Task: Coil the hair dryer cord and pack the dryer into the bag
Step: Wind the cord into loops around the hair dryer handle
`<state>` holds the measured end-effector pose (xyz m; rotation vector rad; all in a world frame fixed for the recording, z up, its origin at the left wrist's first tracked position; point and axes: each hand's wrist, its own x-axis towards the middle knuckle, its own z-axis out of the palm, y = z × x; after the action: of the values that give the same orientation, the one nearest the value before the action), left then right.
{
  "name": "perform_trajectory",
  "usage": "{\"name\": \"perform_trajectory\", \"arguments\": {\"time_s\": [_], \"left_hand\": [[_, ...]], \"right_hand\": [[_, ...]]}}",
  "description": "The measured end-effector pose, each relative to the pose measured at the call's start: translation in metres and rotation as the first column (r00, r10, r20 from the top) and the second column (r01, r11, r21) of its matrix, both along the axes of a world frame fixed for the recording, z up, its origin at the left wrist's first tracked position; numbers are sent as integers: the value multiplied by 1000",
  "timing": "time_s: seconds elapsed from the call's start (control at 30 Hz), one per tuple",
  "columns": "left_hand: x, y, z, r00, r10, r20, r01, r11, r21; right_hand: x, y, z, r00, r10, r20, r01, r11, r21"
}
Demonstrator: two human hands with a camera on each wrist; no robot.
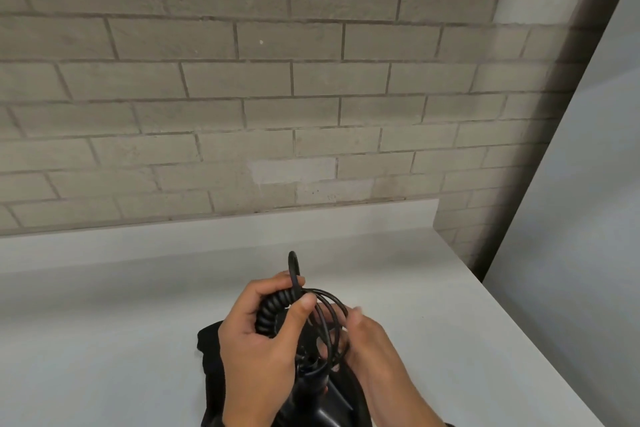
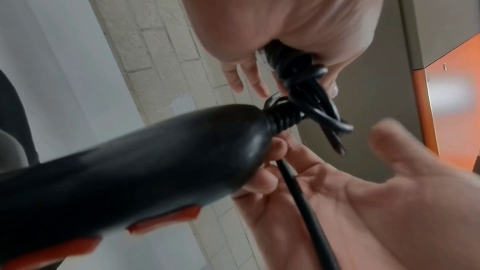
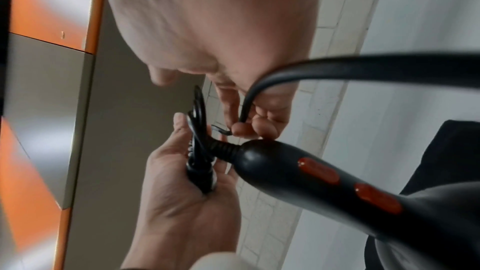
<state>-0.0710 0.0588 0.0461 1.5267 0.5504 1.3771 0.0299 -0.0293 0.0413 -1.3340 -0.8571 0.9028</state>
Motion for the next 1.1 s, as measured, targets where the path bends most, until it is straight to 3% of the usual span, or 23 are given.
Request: {"name": "perform_trajectory", "arguments": {"time_s": [0.1,0.23,0.4,0.43,0.5,0.6,0.7,0.8,0.9,0.97,1.03,1.1], "left_hand": [[4,-2,3,1000,-15,24,15,1000,-24],[6,-7,4,1000,3,22,-2,999,-45],[12,-12,6,998,58,4,-58,997,-60],[13,-12,6,997,74,6,-74,995,-66],[16,-15,7,994,106,20,-104,991,-89],[22,-21,8,988,146,50,-140,984,-108],[23,-25,7,982,180,61,-173,980,-98],[24,-26,6,973,220,64,-215,973,-80],[26,-29,6,972,233,37,-233,973,-1],[26,-29,5,972,233,29,-234,971,54],[25,-27,2,973,232,14,-232,966,113],[23,-27,2,974,228,4,-227,964,140]], "right_hand": [[-1,-7,3,987,-1,160,-4,999,32],[0,-14,13,980,-18,200,7,998,57],[-1,-21,18,915,-213,341,184,976,118],[-4,-21,15,857,-295,422,262,955,136],[-8,-20,9,647,-443,620,373,894,249],[-9,-16,0,358,-519,777,288,852,437],[-11,-14,0,302,-549,780,244,835,493],[-14,-16,1,319,-492,810,275,866,418],[-16,-17,1,426,-354,833,311,922,233],[-14,-20,10,594,-298,748,318,940,123],[-7,-26,24,816,-229,531,241,969,49],[1,-32,38,926,-166,339,178,984,-3]]}}
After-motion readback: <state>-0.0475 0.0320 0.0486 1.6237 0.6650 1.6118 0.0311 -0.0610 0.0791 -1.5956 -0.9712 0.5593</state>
